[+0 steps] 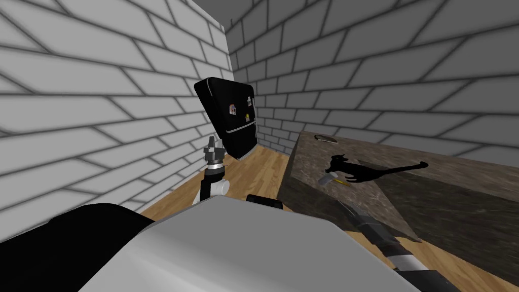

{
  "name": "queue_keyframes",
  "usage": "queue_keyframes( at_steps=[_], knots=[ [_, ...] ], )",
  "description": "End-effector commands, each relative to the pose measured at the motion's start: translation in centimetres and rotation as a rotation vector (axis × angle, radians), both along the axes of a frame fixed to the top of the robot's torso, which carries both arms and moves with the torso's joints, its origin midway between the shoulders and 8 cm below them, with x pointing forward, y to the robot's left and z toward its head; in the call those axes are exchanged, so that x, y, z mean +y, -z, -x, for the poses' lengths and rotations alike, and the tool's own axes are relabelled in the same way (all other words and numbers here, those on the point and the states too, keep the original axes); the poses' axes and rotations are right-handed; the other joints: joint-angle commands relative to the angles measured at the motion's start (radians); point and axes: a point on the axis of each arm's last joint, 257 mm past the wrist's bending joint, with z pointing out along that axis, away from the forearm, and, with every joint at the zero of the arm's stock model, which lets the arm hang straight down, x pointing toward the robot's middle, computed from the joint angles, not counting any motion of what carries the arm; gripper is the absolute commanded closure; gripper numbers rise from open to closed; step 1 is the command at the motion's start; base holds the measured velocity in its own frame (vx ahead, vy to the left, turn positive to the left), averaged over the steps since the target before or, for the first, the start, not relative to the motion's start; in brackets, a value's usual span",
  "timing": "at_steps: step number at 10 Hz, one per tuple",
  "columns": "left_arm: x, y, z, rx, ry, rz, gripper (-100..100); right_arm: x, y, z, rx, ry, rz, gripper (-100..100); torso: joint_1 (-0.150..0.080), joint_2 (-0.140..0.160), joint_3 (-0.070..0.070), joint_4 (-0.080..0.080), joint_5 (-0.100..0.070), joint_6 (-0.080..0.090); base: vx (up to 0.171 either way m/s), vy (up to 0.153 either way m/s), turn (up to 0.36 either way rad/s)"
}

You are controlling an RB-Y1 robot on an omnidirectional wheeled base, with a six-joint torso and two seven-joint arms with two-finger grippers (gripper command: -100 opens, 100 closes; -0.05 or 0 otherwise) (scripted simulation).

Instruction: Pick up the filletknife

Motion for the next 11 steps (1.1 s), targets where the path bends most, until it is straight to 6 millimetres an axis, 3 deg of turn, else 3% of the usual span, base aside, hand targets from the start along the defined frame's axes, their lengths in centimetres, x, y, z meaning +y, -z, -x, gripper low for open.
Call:
queue_keyframes(
  at_steps=[1, 3, 4, 5, 6, 7, 8, 9, 11],
  knots=[
    [0.0, 0.0, 0.0, 0.000, 0.000, 0.000, 0, -2.4, 1.2, 2.6, 0.072, -0.031, 0.130, -100, 0.000, 0.000, 0.000, 0.000, 0.000, 0.000, 0.129, 0.077, 0.423],
    [0.0, 0.0, 0.0, 0.000, 0.000, 0.000, 0, -2.8, 1.5, 3.1, 0.084, -0.023, 0.133, -100, 0.001, 0.000, 0.000, 0.000, 0.000, 0.001, 0.068, 0.031, 0.023],
    [0.0, 0.0, 0.0, 0.000, 0.000, 0.000, 0, -4.5, 2.0, 4.7, 0.133, -0.047, 0.214, -100, -0.001, 0.004, 0.002, 0.001, 0.000, 0.001, 0.057, 0.030, 0.248],
    [0.0, 0.0, 0.0, 0.000, 0.000, 0.000, 0, -4.8, 2.3, 5.0, 0.141, -0.040, 0.215, -100, -0.001, 0.004, 0.002, 0.001, 0.000, 0.000, 0.025, 0.017, 0.068],
    [0.0, 0.0, 0.0, 0.000, 0.000, 0.000, 0, -6.8, 2.7, 6.8, 0.196, -0.061, 0.294, -100, -0.001, 0.006, 0.003, 0.001, 0.000, 0.001, 0.003, 0.018, 0.105],
    [0.0, 0.0, 0.0, 0.000, 0.000, 0.000, 0, -6.8, 2.8, 6.8, 0.197, -0.060, 0.294, -100, -0.001, 0.007, 0.004, 0.002, 0.000, 0.001, 0.002, 0.002, 0.084],
    [0.0, 0.0, 0.0, 0.000, 0.000, 0.000, 0, -8.4, 3.0, 8.4, 0.247, -0.089, 0.366, -100, -0.002, 0.008, 0.004, 0.002, -0.001, 0.001, 0.066, 0.042, 0.312],
    [0.0, 0.0, 0.0, 0.000, 0.000, 0.000, 0, -8.8, 3.2, 8.7, 0.254, -0.082, 0.367, -100, -0.001, 0.004, 0.003, 0.001, 0.000, 0.000, 0.135, 0.031, 0.214],
    [0.0, 0.0, 0.0, 0.000, 0.000, 0.000, 0, -12.0, 3.6, 12.2, 0.363, -0.138, 0.495, -100, -0.002, -0.002, -0.001, 0.000, 0.000, 0.000, 0.150, -0.002, 0.271]
  ],
)
